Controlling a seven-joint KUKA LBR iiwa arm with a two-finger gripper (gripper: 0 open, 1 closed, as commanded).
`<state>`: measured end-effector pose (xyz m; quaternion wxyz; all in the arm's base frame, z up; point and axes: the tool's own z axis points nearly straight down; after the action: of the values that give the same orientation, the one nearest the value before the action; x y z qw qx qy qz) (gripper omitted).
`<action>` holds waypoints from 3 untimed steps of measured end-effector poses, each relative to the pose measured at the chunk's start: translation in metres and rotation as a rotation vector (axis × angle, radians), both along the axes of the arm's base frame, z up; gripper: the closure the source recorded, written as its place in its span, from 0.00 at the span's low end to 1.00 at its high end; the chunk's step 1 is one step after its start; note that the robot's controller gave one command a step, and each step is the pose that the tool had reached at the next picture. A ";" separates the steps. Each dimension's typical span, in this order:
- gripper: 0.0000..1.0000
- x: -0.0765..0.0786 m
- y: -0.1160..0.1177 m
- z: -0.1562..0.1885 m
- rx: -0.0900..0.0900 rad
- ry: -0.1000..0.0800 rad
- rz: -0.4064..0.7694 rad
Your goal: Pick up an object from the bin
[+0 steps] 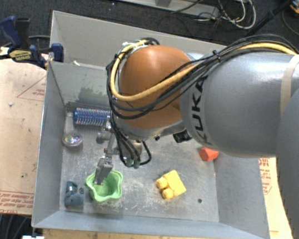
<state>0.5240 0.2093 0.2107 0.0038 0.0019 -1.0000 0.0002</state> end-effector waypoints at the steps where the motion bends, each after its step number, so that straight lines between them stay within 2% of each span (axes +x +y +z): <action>1: 0.00 -0.013 -0.069 -0.127 0.004 -0.015 0.252; 2: 1.00 -0.014 -0.069 -0.127 0.003 -0.008 0.250; 3: 1.00 -0.007 -0.143 0.024 0.001 -0.016 0.663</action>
Offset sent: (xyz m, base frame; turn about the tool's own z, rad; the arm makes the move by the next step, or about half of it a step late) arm -0.0170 -0.0761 -0.1407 -0.2553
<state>0.5172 0.0665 0.2342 -0.0041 0.3272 -0.9450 0.0009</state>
